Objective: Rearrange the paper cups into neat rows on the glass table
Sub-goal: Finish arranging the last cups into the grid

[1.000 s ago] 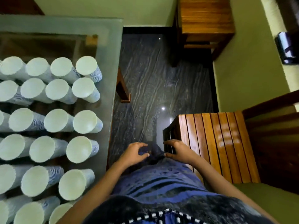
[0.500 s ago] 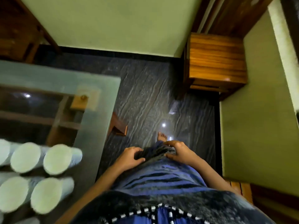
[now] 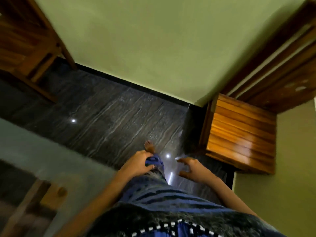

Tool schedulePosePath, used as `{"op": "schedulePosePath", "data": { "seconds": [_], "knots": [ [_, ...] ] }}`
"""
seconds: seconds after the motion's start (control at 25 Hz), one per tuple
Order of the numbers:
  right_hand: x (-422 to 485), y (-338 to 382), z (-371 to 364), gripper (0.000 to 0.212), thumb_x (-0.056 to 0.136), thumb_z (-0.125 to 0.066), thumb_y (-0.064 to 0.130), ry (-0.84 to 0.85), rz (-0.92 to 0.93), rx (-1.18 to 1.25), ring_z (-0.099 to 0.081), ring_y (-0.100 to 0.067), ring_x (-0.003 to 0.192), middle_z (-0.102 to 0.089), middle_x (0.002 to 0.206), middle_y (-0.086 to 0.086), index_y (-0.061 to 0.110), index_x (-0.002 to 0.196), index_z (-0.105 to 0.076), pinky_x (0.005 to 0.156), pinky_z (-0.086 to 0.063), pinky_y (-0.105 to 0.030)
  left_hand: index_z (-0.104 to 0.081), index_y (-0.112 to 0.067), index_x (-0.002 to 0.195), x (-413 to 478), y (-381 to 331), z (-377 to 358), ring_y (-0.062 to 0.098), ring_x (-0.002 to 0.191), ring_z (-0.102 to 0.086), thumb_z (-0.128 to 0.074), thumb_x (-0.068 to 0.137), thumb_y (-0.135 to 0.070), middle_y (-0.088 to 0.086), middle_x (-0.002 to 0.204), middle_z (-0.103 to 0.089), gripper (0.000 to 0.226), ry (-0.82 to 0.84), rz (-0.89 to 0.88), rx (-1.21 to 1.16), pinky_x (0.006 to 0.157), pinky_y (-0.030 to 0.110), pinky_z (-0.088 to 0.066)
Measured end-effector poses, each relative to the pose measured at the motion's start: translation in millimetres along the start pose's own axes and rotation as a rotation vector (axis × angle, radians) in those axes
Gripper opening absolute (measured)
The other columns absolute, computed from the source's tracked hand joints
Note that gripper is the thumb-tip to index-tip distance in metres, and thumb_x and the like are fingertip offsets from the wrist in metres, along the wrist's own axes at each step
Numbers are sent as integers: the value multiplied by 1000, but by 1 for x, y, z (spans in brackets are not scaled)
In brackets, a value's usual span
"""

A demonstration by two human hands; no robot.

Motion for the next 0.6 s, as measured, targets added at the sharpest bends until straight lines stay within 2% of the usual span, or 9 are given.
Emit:
{"op": "schedulePosePath", "data": {
  "seconds": [0.08, 0.16, 0.24, 0.36, 0.44, 0.52, 0.6],
  "knots": [
    [49, 6, 50, 54, 82, -67, 29, -14, 14, -43, -51, -19, 119, -53, 131, -8, 12, 130, -48, 93, -36, -20, -57, -9, 120, 51, 1, 37, 26, 113, -52, -66, 82, -28, 12, 121, -56, 43, -1, -20, -20, 89, 23, -37],
    [94, 26, 101, 52, 81, -68, 26, -19, 45, -76, -52, -21, 117, -56, 128, -10, 10, 128, -51, 95, -37, -23, -57, -8, 120, 92, 5, 81, 26, 113, -52, -65, 82, -28, 13, 122, -56, 44, -29, 11, -71, 94, 29, -40],
    [133, 56, 139, 53, 81, -68, 26, -2, 102, -120, -52, -22, 118, -55, 129, -11, 10, 128, -50, 96, -36, -23, -55, -9, 124, 114, 8, 122, 24, 114, -52, -66, 82, -29, 12, 124, -56, 48, -104, 42, -133, 99, 32, -39],
    [204, 113, 185, 53, 83, -67, 27, 61, 222, -181, -50, -23, 120, -53, 130, -11, 10, 130, -49, 97, -36, -26, -51, -12, 128, 131, 38, 176, 22, 121, -46, -63, 85, -34, 9, 131, -52, 50, -217, 135, -235, 101, 28, -34],
    [245, 157, 201, 49, 82, -69, 25, 125, 328, -201, -54, -23, 113, -58, 124, -12, 7, 125, -53, 91, -39, -20, -52, -10, 127, 125, 65, 200, 23, 122, -47, -63, 85, -33, 9, 131, -53, 50, -298, 245, -340, 101, 29, -35],
    [285, 200, 207, 42, 80, -71, 19, 222, 442, -200, -59, -19, 104, -63, 115, -12, 5, 117, -59, 76, -39, -5, -54, -8, 125, 110, 96, 217, 23, 120, -50, -66, 84, -29, 12, 129, -55, 48, -436, 397, -484, 101, 30, -37],
    [320, 236, 207, 41, 80, -71, 19, 333, 516, -237, -58, -18, 104, -62, 116, -11, 5, 117, -59, 74, -38, -2, -54, -6, 125, 97, 119, 229, 23, 119, -51, -66, 84, -25, 12, 129, -55, 47, -561, 515, -605, 100, 28, -38]
  ]
}}
Point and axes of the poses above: each hand's wrist, its own x-axis towards the middle knuckle, its own z-axis out of the back of the hand, y = z × x, the point moved 7 cm from there along x, towards the middle knuckle
